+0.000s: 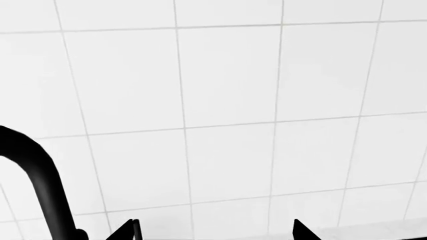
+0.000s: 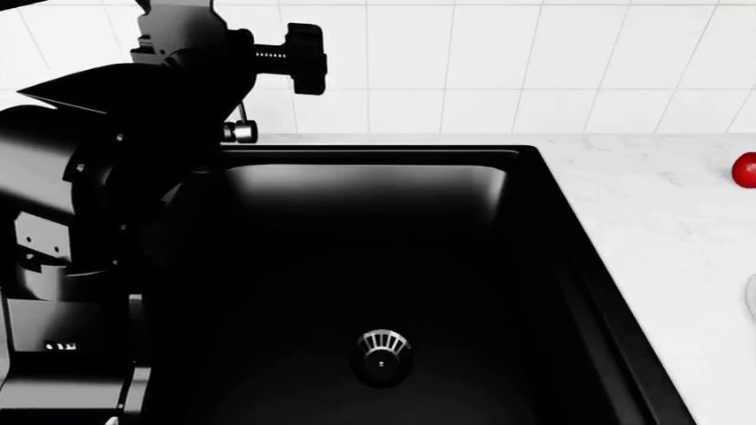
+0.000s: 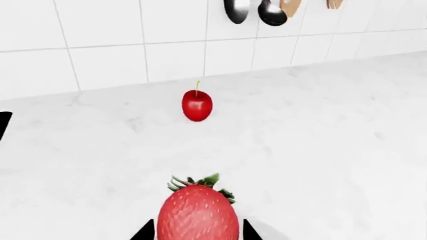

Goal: Pick the strawberry from the counter and place it in the sink. Then turn on the sink faucet.

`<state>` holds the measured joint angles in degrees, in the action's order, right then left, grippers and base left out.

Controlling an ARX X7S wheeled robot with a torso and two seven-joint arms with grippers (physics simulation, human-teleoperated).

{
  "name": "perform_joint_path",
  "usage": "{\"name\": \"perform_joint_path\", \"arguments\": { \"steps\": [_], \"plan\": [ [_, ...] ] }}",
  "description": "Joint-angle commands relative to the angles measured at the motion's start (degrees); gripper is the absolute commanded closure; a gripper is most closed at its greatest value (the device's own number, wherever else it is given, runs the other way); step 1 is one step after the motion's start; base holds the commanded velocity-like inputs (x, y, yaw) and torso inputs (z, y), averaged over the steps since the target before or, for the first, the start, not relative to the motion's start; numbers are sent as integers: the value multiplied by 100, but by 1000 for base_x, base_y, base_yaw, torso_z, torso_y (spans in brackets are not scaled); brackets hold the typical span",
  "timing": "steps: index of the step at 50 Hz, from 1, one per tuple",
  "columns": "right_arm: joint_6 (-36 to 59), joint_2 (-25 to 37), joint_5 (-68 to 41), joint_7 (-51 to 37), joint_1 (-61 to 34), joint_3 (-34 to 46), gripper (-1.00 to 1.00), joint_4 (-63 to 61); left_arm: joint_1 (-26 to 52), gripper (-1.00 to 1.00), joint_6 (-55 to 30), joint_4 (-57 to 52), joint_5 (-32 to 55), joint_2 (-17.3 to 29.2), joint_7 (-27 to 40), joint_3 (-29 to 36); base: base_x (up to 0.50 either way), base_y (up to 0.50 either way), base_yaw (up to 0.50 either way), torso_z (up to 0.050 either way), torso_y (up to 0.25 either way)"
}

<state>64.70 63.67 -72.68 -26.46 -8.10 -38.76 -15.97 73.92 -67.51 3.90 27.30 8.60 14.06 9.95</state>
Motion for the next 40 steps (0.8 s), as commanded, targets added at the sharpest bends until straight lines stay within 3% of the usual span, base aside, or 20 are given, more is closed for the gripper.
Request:
{"name": "perform_joint_path", "arguments": {
  "steps": [1, 6, 10, 14, 17, 27, 40],
  "plan": [
    [46, 747, -951, -580, -1162, 616, 100, 75, -20, -100, 35, 19, 47, 33, 26, -36, 0, 0, 0, 0, 0],
    [-338, 1221, -1498, -871, -1961, 1432, 100, 154, -3, -100, 60, 50, 60, 27, 32, -26, 0, 0, 0, 0, 0],
    [-814, 1569, -1730, -921, -3221, 2917, 100, 232, -20, -100, 78, 49, 81, 16, 41, -26, 0, 0, 0, 0, 0],
    [-351, 1209, -1490, -918, -4927, 4104, 100, 393, -34, -100, 94, 56, 97, 32, 41, -25, 0, 0, 0, 0, 0],
    [-19, 889, -1258, -879, -5706, 4542, 100, 521, -37, -100, 110, 68, 103, 42, 46, -24, 0, 0, 0, 0, 0],
    [332, 48, -444, -552, -6931, 5373, 100, 926, -69, -100, 143, 82, 146, 53, 68, -37, 0, 0, 0, 0, 0],
    [274, -560, 76, -263, -7448, 5845, 100, 1227, -116, -100, 139, 45, 216, 64, 90, -33, 0, 0, 0, 0, 0]
  ]
}}
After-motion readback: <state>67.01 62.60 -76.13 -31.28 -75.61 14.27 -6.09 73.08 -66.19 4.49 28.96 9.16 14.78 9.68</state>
